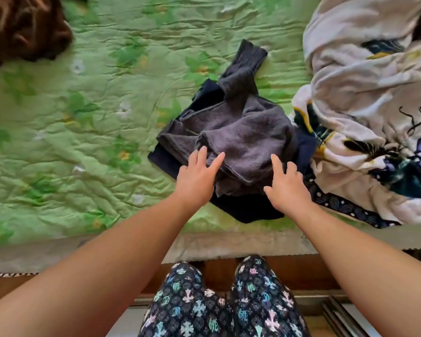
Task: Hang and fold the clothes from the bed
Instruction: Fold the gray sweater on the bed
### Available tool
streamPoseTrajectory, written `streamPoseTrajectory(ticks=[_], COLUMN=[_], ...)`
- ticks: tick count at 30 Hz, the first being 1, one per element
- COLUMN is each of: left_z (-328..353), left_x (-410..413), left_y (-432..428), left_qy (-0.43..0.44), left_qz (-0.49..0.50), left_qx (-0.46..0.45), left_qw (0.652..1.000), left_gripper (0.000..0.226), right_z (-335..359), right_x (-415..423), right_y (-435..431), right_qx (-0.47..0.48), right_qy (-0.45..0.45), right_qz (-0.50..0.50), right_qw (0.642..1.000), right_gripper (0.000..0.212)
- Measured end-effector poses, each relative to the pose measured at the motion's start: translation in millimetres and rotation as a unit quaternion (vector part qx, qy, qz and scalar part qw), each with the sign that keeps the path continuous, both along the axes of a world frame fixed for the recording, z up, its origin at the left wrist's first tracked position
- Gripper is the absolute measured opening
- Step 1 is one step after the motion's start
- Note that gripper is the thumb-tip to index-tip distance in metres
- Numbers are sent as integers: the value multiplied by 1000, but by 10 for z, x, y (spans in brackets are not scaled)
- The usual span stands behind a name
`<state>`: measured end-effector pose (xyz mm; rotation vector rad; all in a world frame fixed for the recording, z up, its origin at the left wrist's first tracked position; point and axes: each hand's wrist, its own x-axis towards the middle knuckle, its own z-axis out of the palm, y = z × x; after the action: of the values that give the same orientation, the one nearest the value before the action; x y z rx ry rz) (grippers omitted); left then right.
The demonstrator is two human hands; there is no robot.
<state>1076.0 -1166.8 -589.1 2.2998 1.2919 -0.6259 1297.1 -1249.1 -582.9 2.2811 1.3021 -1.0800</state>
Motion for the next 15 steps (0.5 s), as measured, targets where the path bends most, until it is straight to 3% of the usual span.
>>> streamPoseTrajectory(ticks=[3,6,8,11,15], left_z=[-272,-426,-414,-202,455], left_x=[185,327,375,365,241], left_y=[210,397,483,545,535], left_qy=[-11,-6,-25,-79,-173], left_qz=[-35,-53,-39,53,201], left_qx=[68,61,54,-3,-81], left_qw=[997,997,997,995,961], left_gripper=[79,46,27,7,12], right_z=[-263,-379,-352,-135,475], right_x=[6,31,36,32,-9], right_y=[184,310,384,436,500], right_qx=[42,105,134,169,216], right_qy=[7,34,79,125,179], right_qz=[-44,-69,-114,-197,-285], right_qw=[998,991,981,957,917], right_gripper=[58,35,34,39,35])
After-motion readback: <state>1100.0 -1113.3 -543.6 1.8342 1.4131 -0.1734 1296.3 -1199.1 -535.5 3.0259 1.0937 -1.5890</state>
